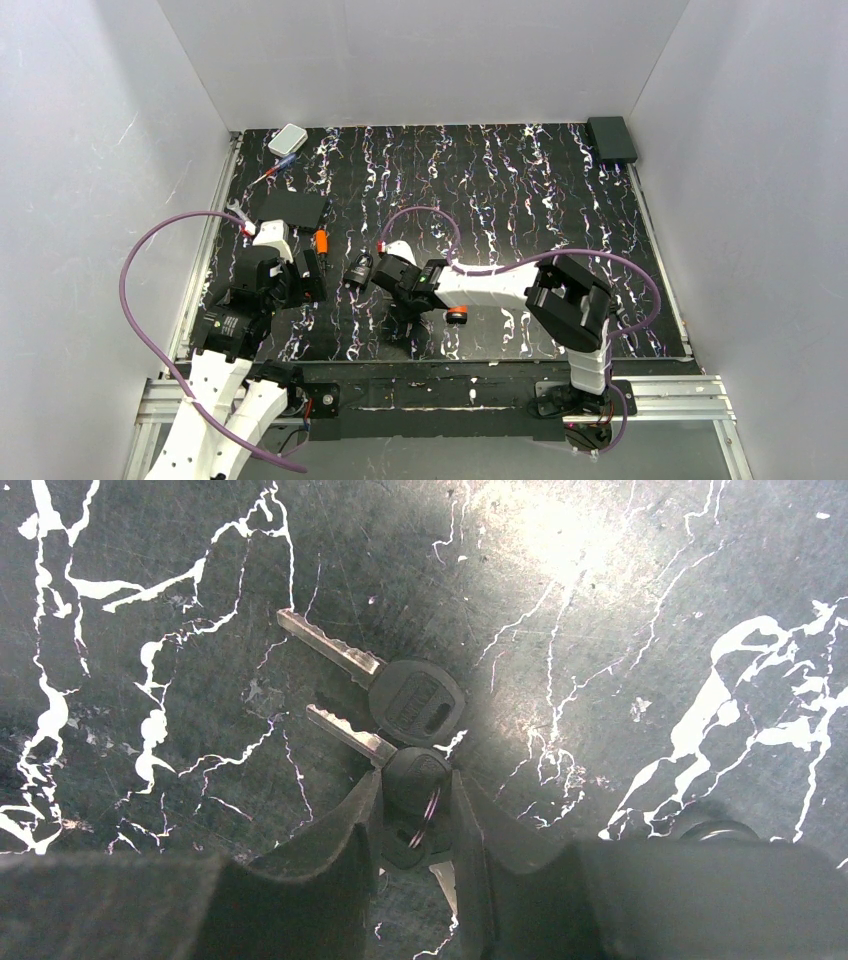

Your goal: Unlock with the key

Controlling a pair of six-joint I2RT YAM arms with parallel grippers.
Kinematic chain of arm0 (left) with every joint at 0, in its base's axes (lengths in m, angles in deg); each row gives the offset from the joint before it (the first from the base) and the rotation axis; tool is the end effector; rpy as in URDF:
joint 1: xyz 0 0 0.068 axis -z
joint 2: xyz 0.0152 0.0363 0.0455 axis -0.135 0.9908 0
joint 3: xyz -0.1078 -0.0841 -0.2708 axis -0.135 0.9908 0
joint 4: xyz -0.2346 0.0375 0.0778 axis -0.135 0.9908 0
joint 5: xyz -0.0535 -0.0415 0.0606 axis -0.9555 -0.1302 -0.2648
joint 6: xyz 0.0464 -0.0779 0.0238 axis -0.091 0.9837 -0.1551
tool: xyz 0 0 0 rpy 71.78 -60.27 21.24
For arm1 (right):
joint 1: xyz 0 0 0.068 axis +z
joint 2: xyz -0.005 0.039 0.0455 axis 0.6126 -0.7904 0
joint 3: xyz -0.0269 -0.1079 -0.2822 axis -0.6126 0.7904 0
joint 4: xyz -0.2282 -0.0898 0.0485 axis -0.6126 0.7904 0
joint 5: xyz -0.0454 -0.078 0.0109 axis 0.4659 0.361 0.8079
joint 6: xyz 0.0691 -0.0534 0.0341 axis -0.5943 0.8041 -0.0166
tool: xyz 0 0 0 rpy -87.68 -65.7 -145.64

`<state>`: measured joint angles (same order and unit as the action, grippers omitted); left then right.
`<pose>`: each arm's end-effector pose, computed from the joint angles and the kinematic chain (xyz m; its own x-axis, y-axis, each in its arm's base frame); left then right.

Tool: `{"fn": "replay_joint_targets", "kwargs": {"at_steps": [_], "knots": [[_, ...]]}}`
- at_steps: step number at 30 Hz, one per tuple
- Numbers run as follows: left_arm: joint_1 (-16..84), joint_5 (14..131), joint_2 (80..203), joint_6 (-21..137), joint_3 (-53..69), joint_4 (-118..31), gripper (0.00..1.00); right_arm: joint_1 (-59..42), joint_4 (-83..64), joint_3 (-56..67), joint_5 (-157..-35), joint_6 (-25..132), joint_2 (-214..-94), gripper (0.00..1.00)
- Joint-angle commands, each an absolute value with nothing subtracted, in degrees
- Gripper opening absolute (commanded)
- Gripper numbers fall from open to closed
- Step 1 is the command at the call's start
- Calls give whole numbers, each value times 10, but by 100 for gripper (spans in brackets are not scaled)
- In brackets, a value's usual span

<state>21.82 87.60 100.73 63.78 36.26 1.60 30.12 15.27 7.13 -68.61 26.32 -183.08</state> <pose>0.1260 -0.0211 0.2917 -0.5503 -0.1751 -0.8164 -0.0251 0.9808 -0.1935 0.1839 0.3770 0.1661 -0.7286 -0.3933 -0.5608 -0.4867 0.8733 0.0198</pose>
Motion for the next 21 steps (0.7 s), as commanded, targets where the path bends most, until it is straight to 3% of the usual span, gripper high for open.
{"fn": "replay_joint_targets", "kwargs": {"at_steps": [1,14,21], "knots": [[221,887,1006,636,354,19,92,303,140,112,-703,261,-1830,1],[220,836,991,659,335,23,93,303,73,207,-711,219,-1649,1],[220,618,975,810,351,-41,80,303,34,267,-701,189,-1520,1]]}}
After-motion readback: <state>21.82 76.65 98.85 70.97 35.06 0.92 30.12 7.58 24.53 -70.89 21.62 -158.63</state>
